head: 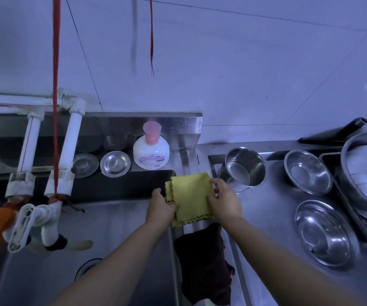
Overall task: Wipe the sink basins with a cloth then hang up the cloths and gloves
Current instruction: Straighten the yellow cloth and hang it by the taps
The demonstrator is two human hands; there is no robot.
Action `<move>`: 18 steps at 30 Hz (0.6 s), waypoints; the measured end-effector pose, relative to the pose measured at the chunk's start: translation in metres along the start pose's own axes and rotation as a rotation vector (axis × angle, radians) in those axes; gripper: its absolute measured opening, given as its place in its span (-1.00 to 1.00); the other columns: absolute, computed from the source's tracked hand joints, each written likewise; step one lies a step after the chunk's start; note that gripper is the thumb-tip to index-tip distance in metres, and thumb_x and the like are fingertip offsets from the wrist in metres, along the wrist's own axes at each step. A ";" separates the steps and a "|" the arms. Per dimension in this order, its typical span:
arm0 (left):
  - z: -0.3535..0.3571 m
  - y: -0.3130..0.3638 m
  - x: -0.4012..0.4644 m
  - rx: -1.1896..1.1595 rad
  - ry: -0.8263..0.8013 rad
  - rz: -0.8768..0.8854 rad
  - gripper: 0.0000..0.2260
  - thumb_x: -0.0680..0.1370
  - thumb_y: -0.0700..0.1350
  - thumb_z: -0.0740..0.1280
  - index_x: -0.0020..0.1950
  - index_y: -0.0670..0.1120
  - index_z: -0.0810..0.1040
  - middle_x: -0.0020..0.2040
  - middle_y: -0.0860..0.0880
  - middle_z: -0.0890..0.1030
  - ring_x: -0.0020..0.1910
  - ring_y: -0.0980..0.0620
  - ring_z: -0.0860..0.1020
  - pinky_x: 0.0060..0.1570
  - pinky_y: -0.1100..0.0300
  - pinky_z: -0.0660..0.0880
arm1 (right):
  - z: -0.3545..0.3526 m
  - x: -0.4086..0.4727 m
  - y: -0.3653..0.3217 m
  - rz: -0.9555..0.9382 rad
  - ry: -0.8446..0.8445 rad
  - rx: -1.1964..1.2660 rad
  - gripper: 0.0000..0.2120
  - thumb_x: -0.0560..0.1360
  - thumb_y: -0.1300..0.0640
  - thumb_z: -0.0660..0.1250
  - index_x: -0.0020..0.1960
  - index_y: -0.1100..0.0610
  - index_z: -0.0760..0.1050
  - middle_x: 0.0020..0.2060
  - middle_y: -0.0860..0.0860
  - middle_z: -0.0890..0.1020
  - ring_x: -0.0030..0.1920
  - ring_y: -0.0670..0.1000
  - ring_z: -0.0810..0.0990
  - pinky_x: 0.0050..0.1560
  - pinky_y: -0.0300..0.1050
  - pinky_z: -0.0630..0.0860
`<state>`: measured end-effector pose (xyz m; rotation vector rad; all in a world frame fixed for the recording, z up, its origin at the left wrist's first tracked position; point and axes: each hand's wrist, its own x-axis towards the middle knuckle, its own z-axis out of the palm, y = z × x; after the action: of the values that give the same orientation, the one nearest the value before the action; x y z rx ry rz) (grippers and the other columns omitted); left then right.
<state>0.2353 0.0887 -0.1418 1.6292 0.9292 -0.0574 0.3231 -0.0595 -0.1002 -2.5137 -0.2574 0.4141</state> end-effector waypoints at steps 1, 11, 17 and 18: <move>-0.001 -0.001 -0.002 0.004 -0.011 -0.014 -0.33 0.46 -0.15 0.39 0.48 -0.13 0.13 0.02 0.04 0.55 -0.08 0.04 0.50 -0.18 0.20 0.39 | -0.001 -0.001 0.001 -0.006 0.012 -0.018 -0.60 0.48 0.20 0.26 0.30 -0.04 0.40 0.12 0.00 0.54 0.00 -0.01 0.54 -0.06 -0.12 0.47; -0.048 -0.017 -0.070 0.240 0.004 0.116 -0.70 0.49 -0.16 0.32 0.22 -0.07 0.47 -0.06 0.05 0.52 -0.12 0.11 0.51 -0.24 0.27 0.40 | -0.017 -0.054 0.000 -0.185 0.098 -0.306 -0.75 0.51 0.21 0.20 0.15 0.07 0.52 0.05 -0.01 0.54 0.03 0.04 0.51 -0.21 -0.14 0.39; -0.049 -0.043 -0.118 0.385 -0.147 0.199 -0.83 0.54 -0.16 0.27 0.07 0.03 0.57 0.02 0.04 0.59 -0.06 0.11 0.54 -0.07 0.24 0.46 | -0.009 -0.115 0.012 -0.341 0.065 -0.352 -0.83 0.45 0.30 0.26 -0.05 0.20 0.61 -0.17 0.11 0.58 -0.11 0.18 0.54 -0.23 -0.04 0.41; -0.042 -0.047 -0.124 0.400 -0.195 0.221 -0.80 0.55 -0.17 0.27 0.12 0.02 0.57 0.08 0.04 0.58 0.00 0.11 0.54 -0.02 0.27 0.45 | -0.008 -0.124 0.017 -0.360 0.038 -0.346 -0.83 0.44 0.30 0.29 -0.02 0.21 0.61 -0.15 0.13 0.58 -0.10 0.20 0.54 -0.19 0.01 0.46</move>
<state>0.1049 0.0579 -0.1040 2.0461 0.6078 -0.2584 0.2114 -0.1108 -0.0741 -2.7245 -0.8116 0.1873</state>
